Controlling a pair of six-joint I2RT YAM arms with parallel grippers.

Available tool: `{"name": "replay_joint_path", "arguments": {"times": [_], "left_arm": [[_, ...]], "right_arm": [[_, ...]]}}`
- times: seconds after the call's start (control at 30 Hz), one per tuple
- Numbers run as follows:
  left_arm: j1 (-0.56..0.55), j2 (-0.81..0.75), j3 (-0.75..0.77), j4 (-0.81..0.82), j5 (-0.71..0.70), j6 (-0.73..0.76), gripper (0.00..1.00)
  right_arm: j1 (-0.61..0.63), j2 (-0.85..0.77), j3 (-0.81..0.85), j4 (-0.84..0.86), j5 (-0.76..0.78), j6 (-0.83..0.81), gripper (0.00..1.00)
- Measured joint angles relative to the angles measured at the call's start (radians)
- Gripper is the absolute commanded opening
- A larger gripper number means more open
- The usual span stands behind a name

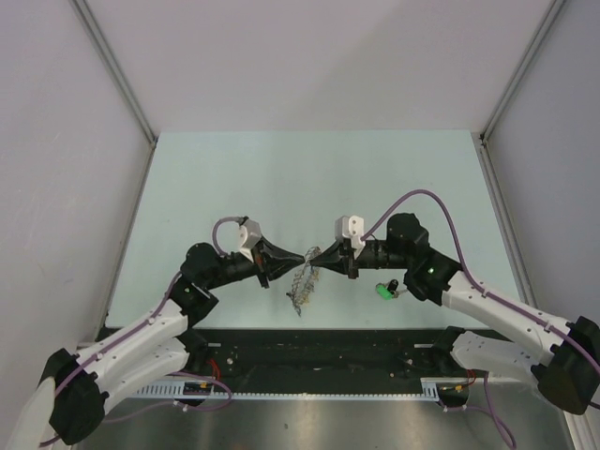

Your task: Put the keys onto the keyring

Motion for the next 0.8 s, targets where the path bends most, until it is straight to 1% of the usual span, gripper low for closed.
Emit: {"name": "replay_joint_path", "arguments": {"times": [0.23, 0.37, 0.6, 0.73, 0.8], "left_arm": [[-0.016, -0.005, -0.036, 0.069, -0.08, -0.092, 0.0], [-0.027, -0.025, -0.06, 0.111, -0.138, -0.132, 0.0], [-0.048, -0.037, -0.122, 0.208, -0.219, -0.211, 0.01], [-0.05, -0.037, -0.14, 0.234, -0.228, -0.234, 0.12], [-0.05, -0.037, -0.144, 0.239, -0.228, -0.239, 0.14]], "right_arm": [[0.042, 0.002, 0.0, 0.009, 0.071, 0.002, 0.0], [0.049, 0.002, -0.007, 0.046, 0.105, 0.011, 0.0], [0.053, 0.007, -0.019, 0.079, 0.126, 0.013, 0.0], [0.053, 0.008, -0.02, 0.08, 0.122, 0.012, 0.0], [0.053, 0.008, -0.02, 0.08, 0.117, 0.012, 0.0]]}}
